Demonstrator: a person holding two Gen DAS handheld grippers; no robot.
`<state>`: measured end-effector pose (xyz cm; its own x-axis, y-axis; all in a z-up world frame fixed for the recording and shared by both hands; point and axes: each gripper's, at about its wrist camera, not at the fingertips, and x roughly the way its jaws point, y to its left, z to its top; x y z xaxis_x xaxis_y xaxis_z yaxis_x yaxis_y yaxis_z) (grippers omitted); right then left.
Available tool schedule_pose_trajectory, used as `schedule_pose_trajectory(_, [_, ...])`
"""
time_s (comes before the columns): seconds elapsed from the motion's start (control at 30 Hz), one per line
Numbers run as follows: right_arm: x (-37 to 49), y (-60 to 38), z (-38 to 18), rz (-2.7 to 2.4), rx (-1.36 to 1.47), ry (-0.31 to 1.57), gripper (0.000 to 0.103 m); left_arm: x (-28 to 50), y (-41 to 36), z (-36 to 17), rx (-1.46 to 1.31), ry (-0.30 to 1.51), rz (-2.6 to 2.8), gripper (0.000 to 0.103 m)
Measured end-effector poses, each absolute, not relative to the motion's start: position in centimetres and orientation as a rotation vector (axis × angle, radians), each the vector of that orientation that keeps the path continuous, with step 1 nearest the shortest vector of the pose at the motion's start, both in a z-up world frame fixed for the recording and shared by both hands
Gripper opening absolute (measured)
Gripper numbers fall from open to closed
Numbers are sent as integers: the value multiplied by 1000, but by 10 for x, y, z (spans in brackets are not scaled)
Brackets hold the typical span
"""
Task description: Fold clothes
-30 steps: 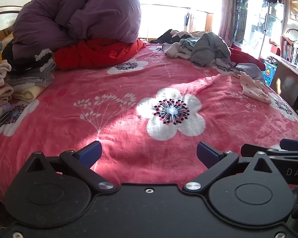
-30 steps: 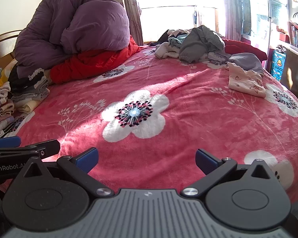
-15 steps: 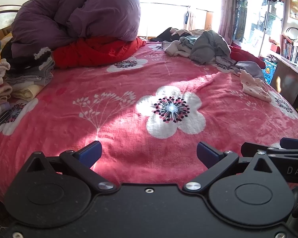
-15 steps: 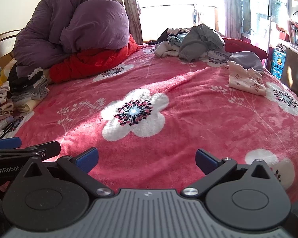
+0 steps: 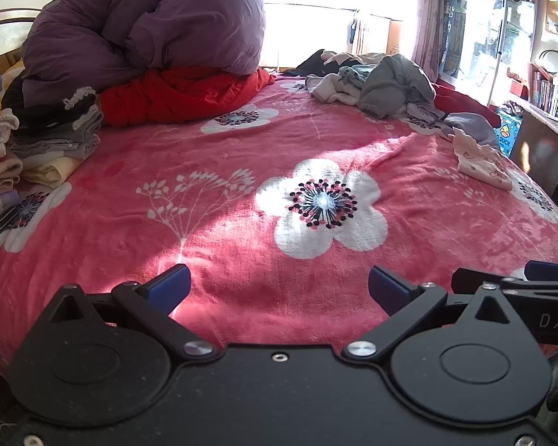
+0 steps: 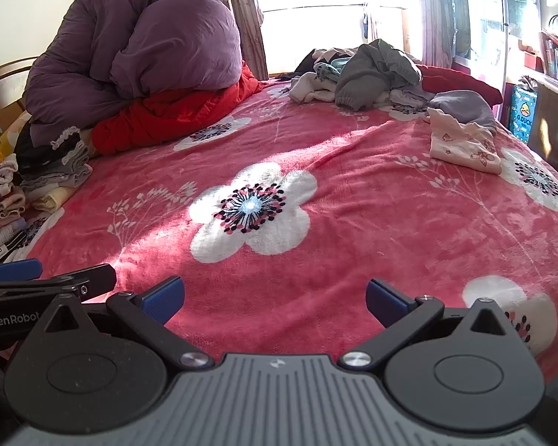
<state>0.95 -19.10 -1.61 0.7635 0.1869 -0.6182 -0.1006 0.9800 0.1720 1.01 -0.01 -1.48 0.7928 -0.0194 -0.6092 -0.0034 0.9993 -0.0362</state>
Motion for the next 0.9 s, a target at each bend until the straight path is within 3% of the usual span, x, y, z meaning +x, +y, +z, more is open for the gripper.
schedule_pose_trajectory(0.3, [18,-196,-20,171,150,693,103,19,-1,-20,-70,661,-31,103])
schedule_pose_trajectory(0.63, [50,-240,-15,257,249,650,103,37,-24,-13,-42,485,-139,103])
schedule_pose_trajectory(0.9, [93,-307,-19,140,324,524,103,104,-53,-26,-74,678,-315,103])
